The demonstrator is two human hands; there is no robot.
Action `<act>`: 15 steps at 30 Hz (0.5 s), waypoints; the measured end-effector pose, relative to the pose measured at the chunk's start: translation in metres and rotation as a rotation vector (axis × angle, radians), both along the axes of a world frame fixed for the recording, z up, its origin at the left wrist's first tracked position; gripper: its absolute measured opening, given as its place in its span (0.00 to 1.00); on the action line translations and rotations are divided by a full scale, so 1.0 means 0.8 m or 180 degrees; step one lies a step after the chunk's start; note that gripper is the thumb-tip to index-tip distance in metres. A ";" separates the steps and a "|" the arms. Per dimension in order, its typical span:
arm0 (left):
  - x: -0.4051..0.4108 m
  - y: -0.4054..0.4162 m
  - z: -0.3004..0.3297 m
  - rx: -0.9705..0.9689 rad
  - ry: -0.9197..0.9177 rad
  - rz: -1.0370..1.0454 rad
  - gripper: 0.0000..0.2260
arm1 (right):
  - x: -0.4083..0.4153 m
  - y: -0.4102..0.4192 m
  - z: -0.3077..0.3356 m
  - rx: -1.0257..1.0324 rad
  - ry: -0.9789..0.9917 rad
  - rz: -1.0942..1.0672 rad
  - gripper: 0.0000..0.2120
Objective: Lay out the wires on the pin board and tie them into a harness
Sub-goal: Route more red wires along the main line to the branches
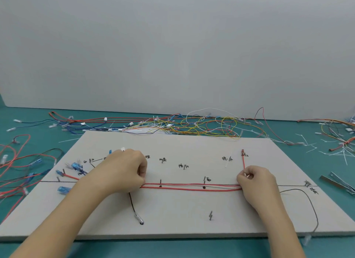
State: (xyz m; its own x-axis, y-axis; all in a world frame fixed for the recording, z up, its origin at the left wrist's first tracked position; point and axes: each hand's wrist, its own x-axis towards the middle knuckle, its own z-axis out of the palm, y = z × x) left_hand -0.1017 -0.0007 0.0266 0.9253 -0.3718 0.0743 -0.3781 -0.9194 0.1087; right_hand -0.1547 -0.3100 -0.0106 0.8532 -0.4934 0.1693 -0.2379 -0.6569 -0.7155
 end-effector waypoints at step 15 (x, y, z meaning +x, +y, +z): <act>-0.005 0.000 0.007 -0.0554 0.0678 -0.0108 0.04 | -0.011 -0.024 0.016 0.0991 0.0279 0.0345 0.07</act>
